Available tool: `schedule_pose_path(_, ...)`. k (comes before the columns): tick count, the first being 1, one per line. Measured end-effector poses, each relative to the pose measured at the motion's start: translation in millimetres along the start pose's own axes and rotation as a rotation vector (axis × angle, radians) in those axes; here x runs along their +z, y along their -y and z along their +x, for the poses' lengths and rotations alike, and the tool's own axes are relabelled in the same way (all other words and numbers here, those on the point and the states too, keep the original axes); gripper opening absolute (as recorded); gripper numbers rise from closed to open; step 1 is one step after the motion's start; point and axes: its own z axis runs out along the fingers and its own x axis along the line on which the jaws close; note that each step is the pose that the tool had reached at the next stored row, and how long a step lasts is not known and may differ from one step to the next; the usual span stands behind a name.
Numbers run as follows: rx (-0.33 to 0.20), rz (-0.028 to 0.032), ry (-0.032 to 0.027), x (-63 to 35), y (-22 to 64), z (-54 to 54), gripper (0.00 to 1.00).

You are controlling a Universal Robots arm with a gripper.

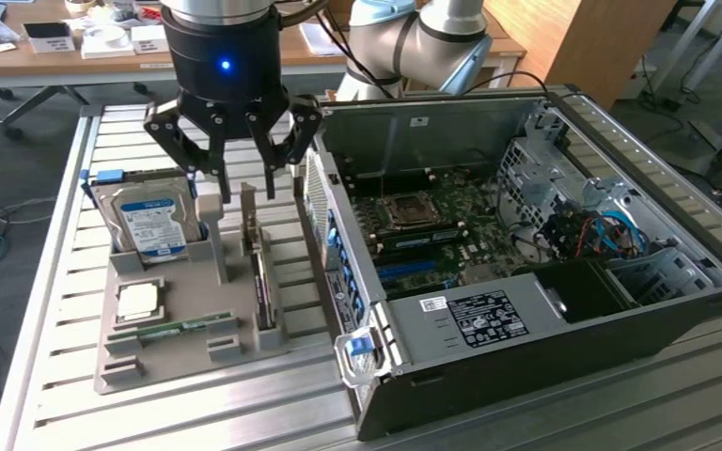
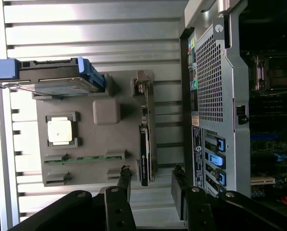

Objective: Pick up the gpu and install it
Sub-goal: 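Pick up the gpu and move the gpu toward the slot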

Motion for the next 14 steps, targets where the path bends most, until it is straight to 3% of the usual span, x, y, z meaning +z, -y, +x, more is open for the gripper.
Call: schedule_pose_path(14,0.000,0.0001,-0.0001,3.6,0.2,0.1,0.47)
